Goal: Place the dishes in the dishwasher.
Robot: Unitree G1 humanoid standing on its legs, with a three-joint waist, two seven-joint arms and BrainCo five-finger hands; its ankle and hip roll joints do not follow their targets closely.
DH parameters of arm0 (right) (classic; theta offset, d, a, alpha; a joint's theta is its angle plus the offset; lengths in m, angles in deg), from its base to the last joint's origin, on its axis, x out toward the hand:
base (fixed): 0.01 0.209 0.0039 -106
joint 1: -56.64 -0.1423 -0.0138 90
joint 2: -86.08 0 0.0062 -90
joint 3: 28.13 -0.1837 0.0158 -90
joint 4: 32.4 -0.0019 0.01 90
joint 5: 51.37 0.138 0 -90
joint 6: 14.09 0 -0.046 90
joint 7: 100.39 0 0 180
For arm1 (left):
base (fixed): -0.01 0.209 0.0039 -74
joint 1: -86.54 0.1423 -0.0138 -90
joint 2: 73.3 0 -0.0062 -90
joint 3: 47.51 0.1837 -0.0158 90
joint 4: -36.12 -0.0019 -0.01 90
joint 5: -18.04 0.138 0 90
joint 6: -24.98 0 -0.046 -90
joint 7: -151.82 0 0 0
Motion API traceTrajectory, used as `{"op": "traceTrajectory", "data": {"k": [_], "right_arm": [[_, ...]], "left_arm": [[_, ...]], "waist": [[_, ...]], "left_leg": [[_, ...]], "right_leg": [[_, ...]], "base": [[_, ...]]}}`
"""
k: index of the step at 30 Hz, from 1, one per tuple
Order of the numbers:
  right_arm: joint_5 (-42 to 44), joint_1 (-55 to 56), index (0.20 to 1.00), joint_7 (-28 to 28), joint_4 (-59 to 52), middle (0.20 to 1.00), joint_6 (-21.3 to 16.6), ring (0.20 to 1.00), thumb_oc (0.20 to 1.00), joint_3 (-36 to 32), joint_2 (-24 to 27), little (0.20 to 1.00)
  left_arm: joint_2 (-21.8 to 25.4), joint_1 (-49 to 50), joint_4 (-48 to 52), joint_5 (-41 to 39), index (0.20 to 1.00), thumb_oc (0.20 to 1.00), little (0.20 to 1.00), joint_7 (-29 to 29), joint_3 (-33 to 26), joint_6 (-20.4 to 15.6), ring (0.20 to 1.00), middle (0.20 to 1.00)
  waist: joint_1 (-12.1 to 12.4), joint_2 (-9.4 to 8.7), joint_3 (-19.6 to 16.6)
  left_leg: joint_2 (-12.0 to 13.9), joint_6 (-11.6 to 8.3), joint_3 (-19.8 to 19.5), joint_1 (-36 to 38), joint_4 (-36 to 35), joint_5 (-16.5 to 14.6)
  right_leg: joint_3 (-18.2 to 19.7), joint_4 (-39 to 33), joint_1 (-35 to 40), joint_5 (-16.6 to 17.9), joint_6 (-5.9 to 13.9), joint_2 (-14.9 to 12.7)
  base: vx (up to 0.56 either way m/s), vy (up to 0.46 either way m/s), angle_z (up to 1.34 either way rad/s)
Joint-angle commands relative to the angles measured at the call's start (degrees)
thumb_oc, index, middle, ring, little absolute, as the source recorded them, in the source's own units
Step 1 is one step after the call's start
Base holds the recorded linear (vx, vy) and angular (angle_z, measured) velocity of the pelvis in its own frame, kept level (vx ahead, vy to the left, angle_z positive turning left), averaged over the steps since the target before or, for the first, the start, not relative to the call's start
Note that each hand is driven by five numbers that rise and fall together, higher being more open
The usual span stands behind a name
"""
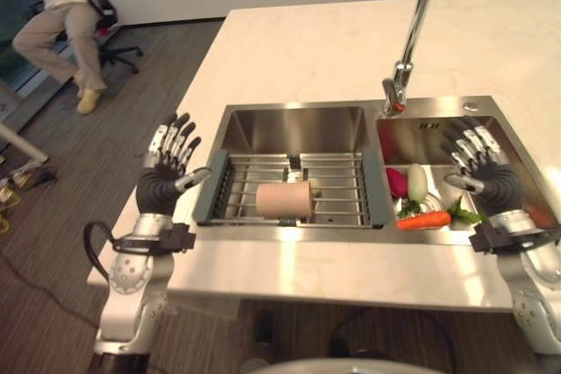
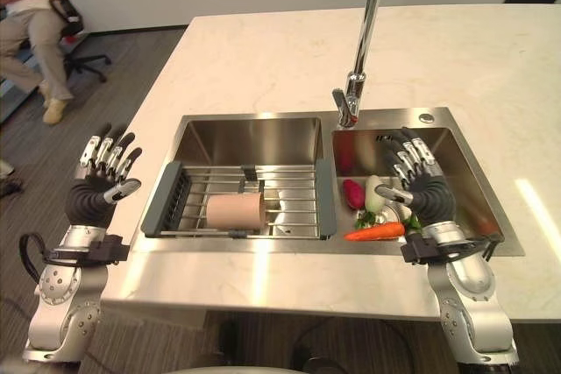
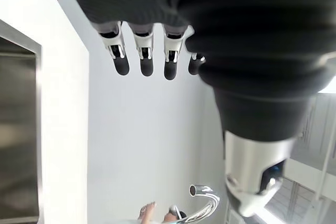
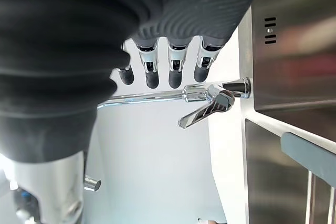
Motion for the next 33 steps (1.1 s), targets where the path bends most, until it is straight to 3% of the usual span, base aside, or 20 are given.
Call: {"op": "traceTrajectory", "data": {"k": [1,6,11,14,19,31,33], "right_arm": [[1.2,-3.2,1.0,-1.1,-3.3,1.0,-4.2,1.0,1.0,0.2,-2.2,1.0],[-0.2,-5.2,1.0,-0.5,-2.7,1.0,-3.3,1.0,1.0,2.1,-3.3,1.0],[-0.3,-7.2,1.0,0.9,-2.0,1.0,-1.8,1.0,1.0,1.7,-1.3,1.0],[-0.3,-7.6,1.0,0.7,-1.7,1.0,-1.5,1.0,1.0,1.0,-0.5,1.0],[-0.7,-8.9,1.0,0.9,-1.0,1.0,-1.4,1.0,1.0,2.2,0.1,1.0],[-1.7,-10.9,1.0,-0.2,-0.1,1.0,-1.1,1.0,1.0,4.4,0.8,1.0],[-1.8,-10.8,1.0,-0.5,-0.3,1.0,-0.7,1.0,1.0,4.2,0.7,1.0]], "left_arm": [[3.6,-0.1,3.8,1.8,1.0,1.0,1.0,-0.7,-2.0,-2.6,1.0,1.0],[5.7,-1.1,3.5,9.1,1.0,1.0,1.0,2.2,-2.4,-1.5,1.0,1.0],[9.8,-2.7,3.1,27.9,1.0,1.0,1.0,8.6,-2.5,-0.3,1.0,1.0],[13.3,-2.9,0.8,40.8,1.0,1.0,1.0,6.3,-0.7,3.7,1.0,1.0],[15.8,-6.0,-1.2,46.9,1.0,1.0,1.0,3.1,4.5,7.4,1.0,1.0],[16.5,-14.7,-8.1,49.7,1.0,1.0,1.0,-0.9,15.4,15.2,1.0,1.0],[16.1,-15.2,-8.6,50.3,1.0,1.0,1.0,-1.6,16.0,15.2,1.0,1.0]], "waist": [[1.9,-1.9,-3.1],[3.1,-2.3,-4.0],[3.4,-3.04,-5.1],[2.7,-2.68,-5.6],[1.3,-1.97,-5.6],[-1.7,-1.07,-5.7],[-2.1,-1.04,-5.8]], "left_leg": [[-2.7,1.56,-0.6,2.3,0.6,1.6],[-3.3,2.82,1.5,3.4,0.6,0.4],[-3.5,3.11,1.9,3.3,0.6,-0.6],[-3.0,2.97,2.8,3.8,0.6,-0.9],[-2.3,2.67,3.4,4.4,0.6,-1.1],[-1.3,2.51,5.0,6.2,0.6,-1.8],[-1.3,2.55,5.3,6.4,0.6,-1.9]], "right_leg": [[-2.5,-1.8,-0.6,6.0,9.32,-9.1],[-6.4,-0.3,-1.1,6.2,10.47,-10.7],[-5.3,-2.5,-1.4,6.5,10.18,-10.1],[-4.2,-2.5,-1.6,6.3,9.92,-9.2],[-3.0,-2.5,-1.5,6.0,9.71,-8.6],[-0.9,-2.5,-1.2,5.7,9.54,-7.6],[-0.6,-2.5,-1.2,5.7,9.53,-7.5]], "base": [[0.08,0.189,-0.04],[0.03,0.077,-0.07],[-0.01,-0.051,-0.14],[0.0,-0.118,-0.17],[0.0,-0.069,-0.08],[0.02,-0.037,-0.06],[0.04,-0.018,-0.08]]}}
